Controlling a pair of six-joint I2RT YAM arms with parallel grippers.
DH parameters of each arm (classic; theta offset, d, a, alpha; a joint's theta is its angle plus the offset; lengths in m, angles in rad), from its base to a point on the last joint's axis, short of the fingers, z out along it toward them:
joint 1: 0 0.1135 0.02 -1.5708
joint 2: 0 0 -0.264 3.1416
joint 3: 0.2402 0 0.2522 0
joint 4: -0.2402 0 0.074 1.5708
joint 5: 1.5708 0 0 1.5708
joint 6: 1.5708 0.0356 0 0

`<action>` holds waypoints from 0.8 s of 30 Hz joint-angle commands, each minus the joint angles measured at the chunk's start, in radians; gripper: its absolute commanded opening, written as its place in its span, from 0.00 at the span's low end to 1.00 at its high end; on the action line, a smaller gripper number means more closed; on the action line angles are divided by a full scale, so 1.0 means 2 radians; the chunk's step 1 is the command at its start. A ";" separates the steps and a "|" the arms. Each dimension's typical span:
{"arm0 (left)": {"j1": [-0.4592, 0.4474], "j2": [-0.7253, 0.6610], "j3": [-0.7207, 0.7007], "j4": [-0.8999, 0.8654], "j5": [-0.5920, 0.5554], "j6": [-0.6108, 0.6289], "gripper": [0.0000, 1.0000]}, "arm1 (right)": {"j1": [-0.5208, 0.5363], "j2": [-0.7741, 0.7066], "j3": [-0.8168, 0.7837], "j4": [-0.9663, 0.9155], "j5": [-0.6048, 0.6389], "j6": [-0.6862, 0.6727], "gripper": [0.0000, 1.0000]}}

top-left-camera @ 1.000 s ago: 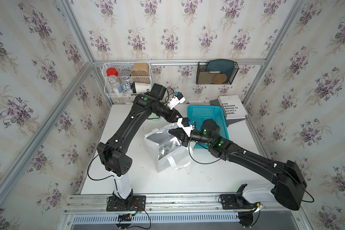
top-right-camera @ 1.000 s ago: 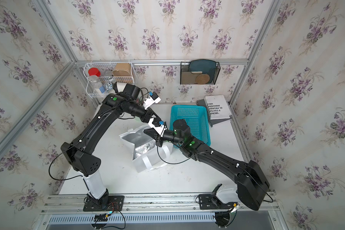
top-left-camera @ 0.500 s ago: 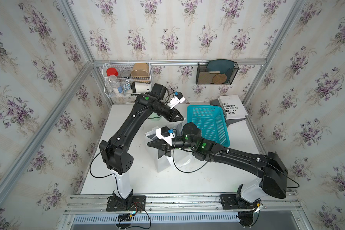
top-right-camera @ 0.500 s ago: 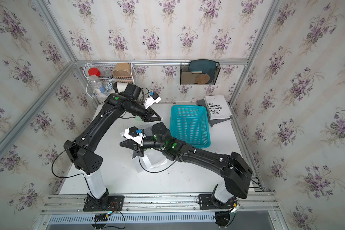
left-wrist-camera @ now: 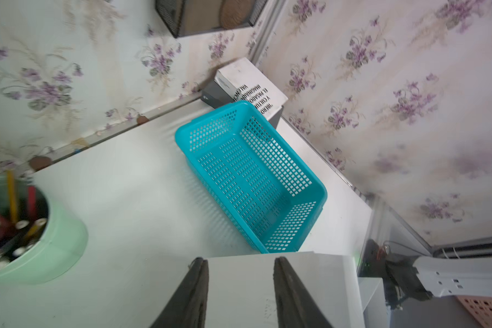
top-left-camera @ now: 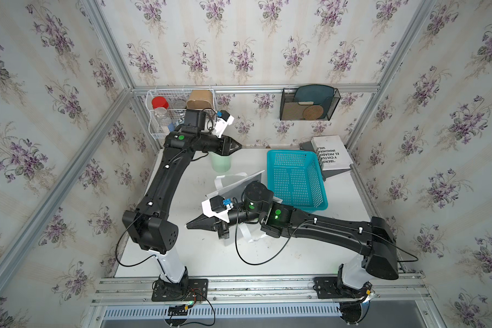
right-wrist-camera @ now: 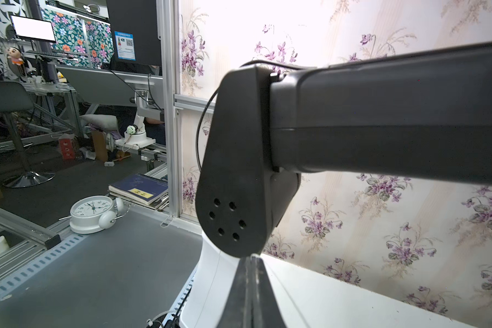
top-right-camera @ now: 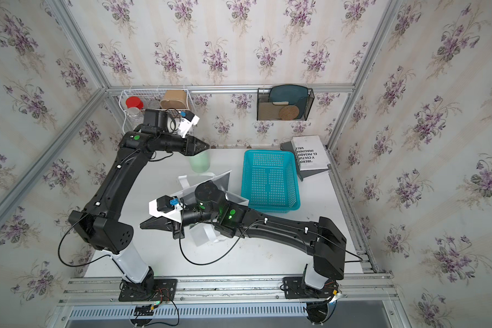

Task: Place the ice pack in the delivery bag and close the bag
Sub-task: Tear off the adhesive seal from the delivery bag.

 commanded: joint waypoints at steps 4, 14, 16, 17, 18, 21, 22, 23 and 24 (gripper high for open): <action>0.059 -0.078 -0.077 0.122 -0.038 -0.069 0.51 | 0.012 -0.006 0.025 0.017 0.036 0.005 0.00; 0.165 -0.196 -0.254 0.208 -0.127 -0.141 0.52 | 0.013 0.036 0.144 0.026 0.037 0.045 0.00; 0.184 -0.212 -0.284 0.211 -0.144 -0.145 0.52 | 0.014 0.043 0.163 0.028 0.041 0.049 0.00; 0.189 -0.217 -0.296 0.211 -0.153 -0.146 0.52 | 0.014 0.046 0.173 0.027 0.043 0.050 0.00; 0.193 -0.223 -0.310 0.213 -0.160 -0.149 0.54 | 0.014 0.049 0.184 0.027 0.046 0.050 0.00; 0.203 -0.232 -0.345 0.224 -0.167 -0.157 0.54 | 0.014 0.061 0.219 0.022 0.058 0.046 0.00; 0.205 -0.234 -0.353 0.227 -0.168 -0.160 0.54 | 0.013 0.062 0.226 0.014 0.074 0.039 0.00; 0.207 -0.237 -0.359 0.229 -0.170 -0.160 0.54 | 0.012 0.058 0.228 0.007 0.094 0.028 0.00; 0.209 -0.241 -0.364 0.229 -0.171 -0.160 0.54 | 0.006 0.049 0.217 0.005 0.124 0.022 0.00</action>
